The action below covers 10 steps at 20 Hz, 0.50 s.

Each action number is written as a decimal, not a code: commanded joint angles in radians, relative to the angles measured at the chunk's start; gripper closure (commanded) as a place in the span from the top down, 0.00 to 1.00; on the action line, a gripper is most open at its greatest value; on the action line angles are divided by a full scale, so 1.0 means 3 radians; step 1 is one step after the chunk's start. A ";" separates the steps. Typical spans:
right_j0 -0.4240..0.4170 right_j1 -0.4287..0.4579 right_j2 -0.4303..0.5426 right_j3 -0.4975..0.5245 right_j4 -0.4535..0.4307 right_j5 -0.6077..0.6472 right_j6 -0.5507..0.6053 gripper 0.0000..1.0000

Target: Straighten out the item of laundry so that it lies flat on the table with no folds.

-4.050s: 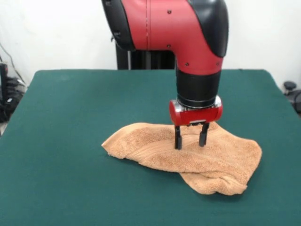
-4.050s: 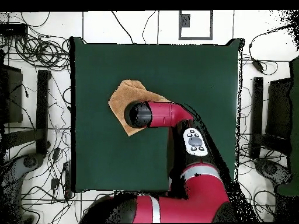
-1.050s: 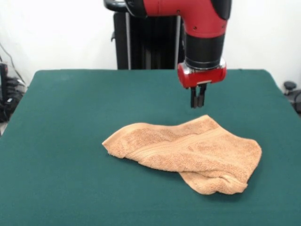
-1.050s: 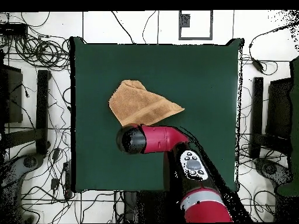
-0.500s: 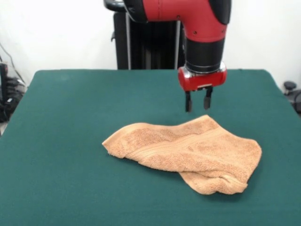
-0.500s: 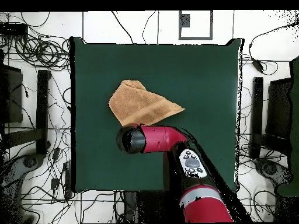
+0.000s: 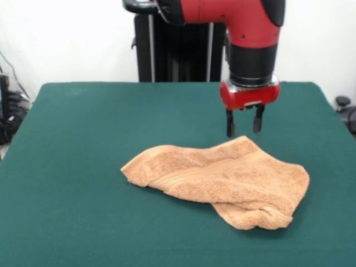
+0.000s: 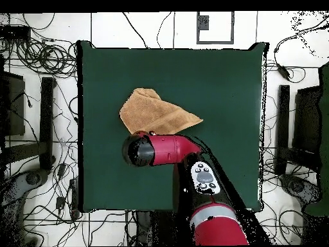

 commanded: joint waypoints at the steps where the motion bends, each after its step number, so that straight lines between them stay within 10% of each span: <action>1: 0.0213 0.0188 0.0094 -0.0408 0.0224 -0.0186 0.0689 1.00; 10: 0.0267 0.0320 -0.0023 -0.0449 0.0261 -0.0078 0.0679 1.00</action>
